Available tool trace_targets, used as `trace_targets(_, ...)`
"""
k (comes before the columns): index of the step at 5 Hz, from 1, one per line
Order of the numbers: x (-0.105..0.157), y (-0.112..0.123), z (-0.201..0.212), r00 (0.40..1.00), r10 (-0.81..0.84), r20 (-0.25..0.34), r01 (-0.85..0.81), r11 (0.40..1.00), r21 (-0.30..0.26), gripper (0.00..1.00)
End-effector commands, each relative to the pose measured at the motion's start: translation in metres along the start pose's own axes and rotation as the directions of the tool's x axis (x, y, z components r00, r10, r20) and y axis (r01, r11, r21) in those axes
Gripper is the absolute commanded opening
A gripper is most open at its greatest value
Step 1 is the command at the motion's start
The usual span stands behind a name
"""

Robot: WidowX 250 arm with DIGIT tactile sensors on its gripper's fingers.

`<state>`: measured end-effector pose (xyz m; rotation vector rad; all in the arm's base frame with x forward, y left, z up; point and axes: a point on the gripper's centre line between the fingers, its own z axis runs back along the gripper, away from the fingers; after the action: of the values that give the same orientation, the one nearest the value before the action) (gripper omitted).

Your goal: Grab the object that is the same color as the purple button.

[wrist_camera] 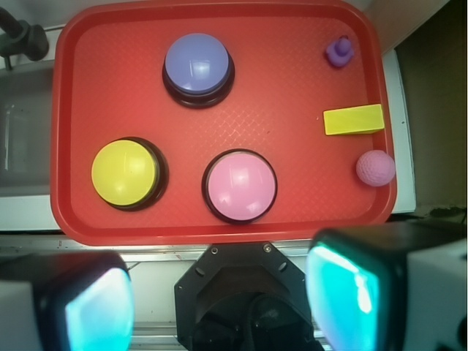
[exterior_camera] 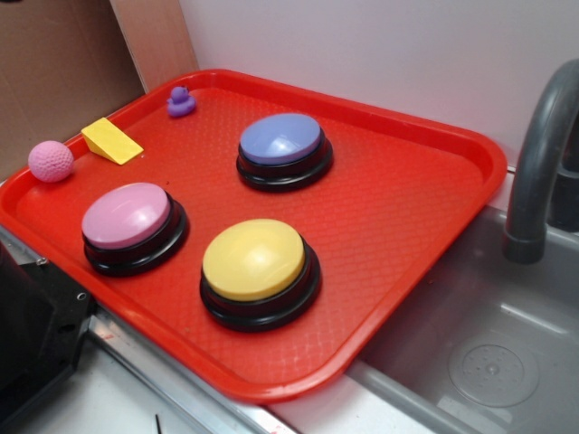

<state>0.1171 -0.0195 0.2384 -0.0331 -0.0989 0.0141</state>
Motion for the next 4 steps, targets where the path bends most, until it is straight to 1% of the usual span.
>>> trace_targets(1,0.0,0.0,0.0,1.0,0.0,0.0,0.0,1.0,0.0,1.0)
trace_targets(2,0.016,0.017,-0.032,0.995,0.093,-0.02,-0.093,0.996,0.011,1.0)
trace_targets(3,0.044,0.025,-0.051,0.987,0.155,-0.045,-0.155,0.988,0.012,1.0)
trace_targets(4,0.079,0.042,-0.065,0.976,0.212,0.042,-0.213,0.976,0.045,1.0)
